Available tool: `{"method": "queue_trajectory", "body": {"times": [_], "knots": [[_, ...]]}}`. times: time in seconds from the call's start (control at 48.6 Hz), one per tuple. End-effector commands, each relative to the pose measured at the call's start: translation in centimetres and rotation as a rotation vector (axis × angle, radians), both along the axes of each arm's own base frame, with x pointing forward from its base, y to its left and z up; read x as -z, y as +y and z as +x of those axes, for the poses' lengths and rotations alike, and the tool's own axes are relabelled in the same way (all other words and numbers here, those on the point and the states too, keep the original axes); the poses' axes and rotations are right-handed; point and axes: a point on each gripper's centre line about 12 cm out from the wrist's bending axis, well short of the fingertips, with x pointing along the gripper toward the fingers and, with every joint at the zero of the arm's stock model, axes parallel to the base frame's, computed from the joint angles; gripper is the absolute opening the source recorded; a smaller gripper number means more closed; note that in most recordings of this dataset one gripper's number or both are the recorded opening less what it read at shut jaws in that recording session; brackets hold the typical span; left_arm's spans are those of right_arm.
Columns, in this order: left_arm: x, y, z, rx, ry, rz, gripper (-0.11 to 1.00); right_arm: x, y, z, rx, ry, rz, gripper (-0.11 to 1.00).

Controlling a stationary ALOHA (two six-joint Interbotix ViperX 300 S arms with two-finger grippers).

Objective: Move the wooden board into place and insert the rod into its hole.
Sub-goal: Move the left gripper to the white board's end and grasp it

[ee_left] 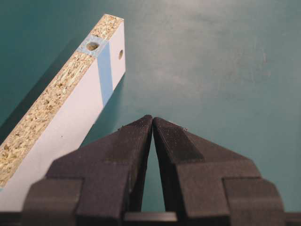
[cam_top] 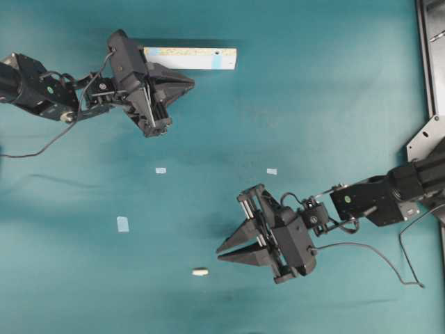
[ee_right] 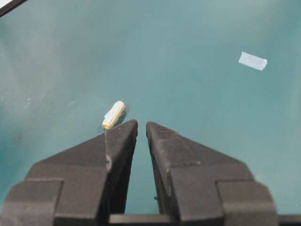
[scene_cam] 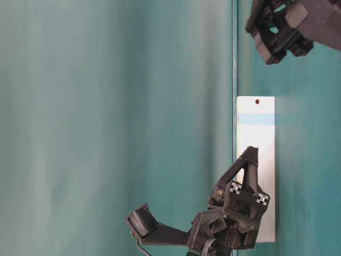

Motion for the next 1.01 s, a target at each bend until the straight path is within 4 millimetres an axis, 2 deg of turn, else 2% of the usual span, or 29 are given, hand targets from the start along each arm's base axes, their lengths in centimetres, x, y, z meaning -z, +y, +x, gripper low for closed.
{"method": "queue_trajectory", "body": {"times": [0.0,0.041,0.123,0.206,0.267,0.329,0.473,0.535,0.576,0.782,0.987], "knots": [[-1.6,0.1,0.5,0.024,-0.005,0.006,0.16,-1.4,0.1,0.5,0.000,-0.044,0.010,0.24],[-1.6,0.1,0.4,0.025,0.025,-0.004,0.14,-1.6,0.1,0.5,-0.001,-0.033,0.003,0.22],[-1.8,0.1,0.5,0.032,0.088,-0.020,0.00,-2.1,0.1,0.7,0.000,0.002,-0.018,0.06],[-2.0,0.0,0.4,0.041,0.140,-0.034,0.05,-2.8,0.0,0.9,0.008,0.047,-0.037,0.01],[-2.4,-0.2,0.4,0.051,0.167,-0.035,0.19,-3.5,0.0,0.9,0.009,0.072,-0.050,0.10],[-3.1,-0.3,0.2,0.057,0.175,-0.029,0.37,-4.1,0.0,1.1,0.014,0.094,-0.062,0.23],[-5.3,-0.5,-0.4,0.082,0.186,0.016,0.73,-5.6,-0.1,1.3,0.022,0.124,-0.080,0.65],[-6.4,-0.6,-0.7,0.101,0.194,0.054,0.86,-6.2,-0.2,1.2,0.025,0.126,-0.081,0.82],[-7.2,-0.6,-0.9,0.109,0.199,0.076,0.90,-6.7,-0.2,1.2,0.026,0.115,-0.079,0.90],[-10.4,1.0,-3.0,0.108,0.267,0.151,0.91,-9.4,-0.2,1.0,0.024,0.053,-0.067,0.91],[-11.6,3.2,-5.2,0.042,0.289,0.156,0.91,-10.7,-0.4,0.5,0.029,0.054,-0.072,0.91]]}}
